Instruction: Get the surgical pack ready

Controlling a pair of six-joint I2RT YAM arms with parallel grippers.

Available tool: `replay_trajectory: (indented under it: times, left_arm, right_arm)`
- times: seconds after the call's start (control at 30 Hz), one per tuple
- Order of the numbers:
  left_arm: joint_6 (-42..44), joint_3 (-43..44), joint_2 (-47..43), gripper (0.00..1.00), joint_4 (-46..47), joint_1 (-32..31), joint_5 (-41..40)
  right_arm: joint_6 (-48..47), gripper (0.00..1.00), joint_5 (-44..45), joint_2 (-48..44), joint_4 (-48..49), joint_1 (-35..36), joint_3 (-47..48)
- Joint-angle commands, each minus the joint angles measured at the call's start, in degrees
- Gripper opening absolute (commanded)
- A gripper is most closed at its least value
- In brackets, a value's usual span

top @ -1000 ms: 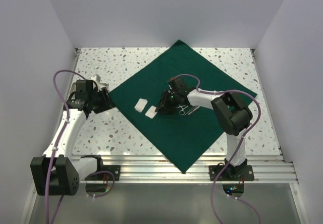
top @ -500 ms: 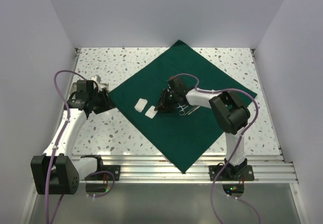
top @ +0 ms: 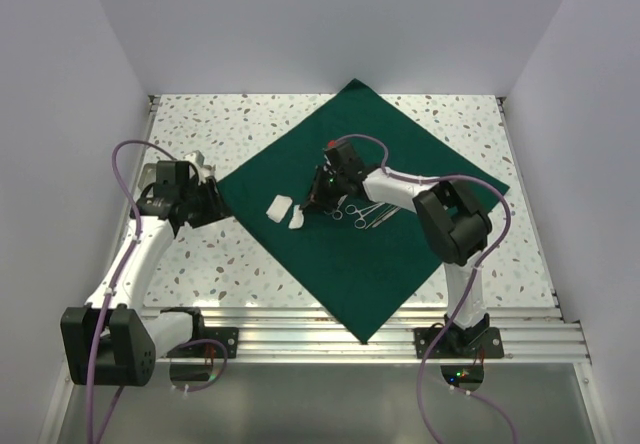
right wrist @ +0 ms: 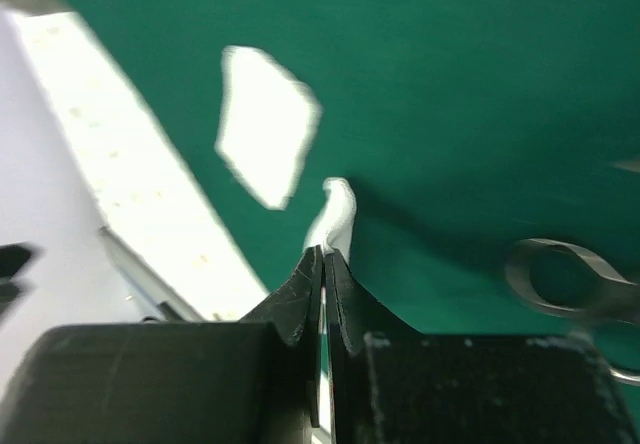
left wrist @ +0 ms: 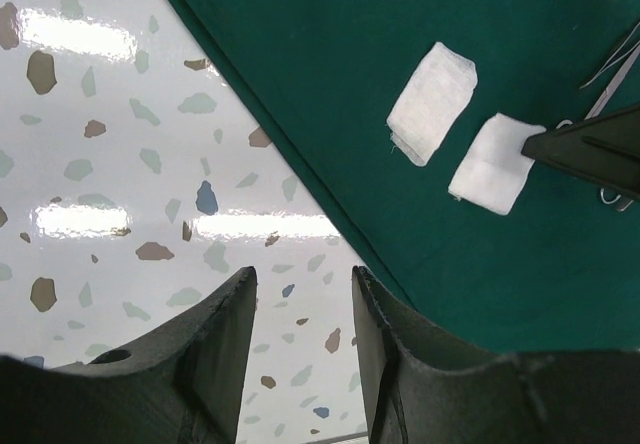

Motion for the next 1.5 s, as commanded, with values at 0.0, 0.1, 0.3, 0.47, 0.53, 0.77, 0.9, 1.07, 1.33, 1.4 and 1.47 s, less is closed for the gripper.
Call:
replay_trajectory:
  times: [0.0, 0.1, 0.3, 0.47, 0.53, 0.77, 0.9, 1.07, 1.33, 1.4, 1.47]
  left_arm:
    - [0.59, -0.94, -0.74, 0.47, 2.09, -0.19, 0.00]
    - [0.68, -0.86, -0.66, 0.47, 2.26, -0.19, 0.09]
    - [0.86, -0.77, -0.30, 0.47, 2.00, -0.19, 0.09]
    - [0.86, -0.77, -0.22, 0.47, 1.82, -0.28, 0.18]
    - [0.86, -0.85, -0.22, 0.46, 1.91, -0.28, 0.27]
    - [0.94, -1.47, -0.48, 0.47, 1.91, -0.28, 0.79]
    - [1.21, -1.73, -0.57, 0.49, 2.26, -0.28, 1.85]
    - [1.65, -1.91, -0.48, 0.52, 2.35, -0.28, 2.64]
    - [1.82, -2.00, -0.39, 0.53, 2.61, -0.37, 3.17]
    - [1.65, -2.08, -0.48, 0.52, 2.79, -0.37, 3.34]
    - [1.65, -2.08, -0.48, 0.52, 2.88, -0.37, 3.34]
  right_arm:
    - [0.63, 0.00, -3.06, -2.38, 1.19, 2.35, 5.96]
    - [3.35, 0.00, -4.73, -1.15, 3.30, 3.23, 8.25]
    - [8.09, 0.00, -6.76, 3.59, 6.29, 4.46, 13.52]
    - [10.82, 0.00, -5.35, 6.67, 10.68, 4.46, 13.79]
    - [13.81, 0.00, -5.18, 8.25, 14.79, 4.37, 12.65]
    - [15.58, 0.00, -2.89, 10.45, 18.95, 4.02, 11.51]
    - [14.44, 0.00, -1.31, 9.49, 18.51, 3.50, 9.67]
    - [13.12, 0.00, -1.04, 8.78, 18.25, 2.53, 7.65]
    - [11.10, 0.00, -1.04, 7.90, 17.28, 1.65, 5.27]
    - [11.18, 0.00, -1.22, 7.99, 17.63, 1.47, 5.27]
    - [11.09, 0.00, -1.22, 7.99, 17.63, 1.30, 5.44]
